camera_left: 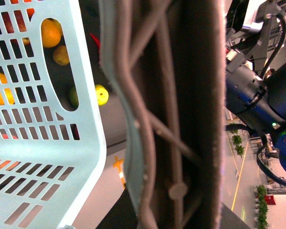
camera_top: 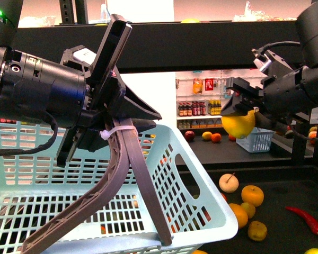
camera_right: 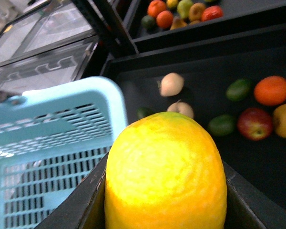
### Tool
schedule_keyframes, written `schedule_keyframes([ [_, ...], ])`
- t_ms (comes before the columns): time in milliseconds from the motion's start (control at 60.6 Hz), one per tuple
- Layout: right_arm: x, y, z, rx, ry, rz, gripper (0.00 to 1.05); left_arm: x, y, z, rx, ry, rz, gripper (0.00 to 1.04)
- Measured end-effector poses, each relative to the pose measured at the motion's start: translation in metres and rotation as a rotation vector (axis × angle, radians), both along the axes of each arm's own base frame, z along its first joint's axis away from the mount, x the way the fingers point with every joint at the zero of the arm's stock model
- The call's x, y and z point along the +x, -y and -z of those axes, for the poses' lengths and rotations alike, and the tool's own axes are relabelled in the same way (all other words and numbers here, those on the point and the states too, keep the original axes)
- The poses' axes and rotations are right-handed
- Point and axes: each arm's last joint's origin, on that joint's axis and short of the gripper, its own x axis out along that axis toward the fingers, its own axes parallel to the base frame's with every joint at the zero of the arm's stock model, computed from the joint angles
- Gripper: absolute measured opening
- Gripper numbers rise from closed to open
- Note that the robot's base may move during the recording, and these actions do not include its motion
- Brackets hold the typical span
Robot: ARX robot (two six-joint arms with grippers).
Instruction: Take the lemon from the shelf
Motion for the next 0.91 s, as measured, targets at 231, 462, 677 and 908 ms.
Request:
schedule_keyframes([
  [231,-0.025,-0.053,0.006,0.008,-0.037,-0.133,0.51,0.000,0.000,0.000,-0.001,0.000,0.003,0.11],
  [462,-0.038,-0.083,0.025,-0.045,-0.048,-0.188,0.51,0.000,0.000,0.000,0.000,0.000,0.000,0.11],
  [677,-0.036,-0.080,0.025,-0.047,0.008,-0.177,0.83,0.000,0.000,0.000,0.001,0.000,-0.001,0.11],
  [908,-0.029,-0.044,0.007,0.014,0.090,-0.133,1.02,0.000,0.000,0.001,-0.002,-0.008,0.001,0.11],
])
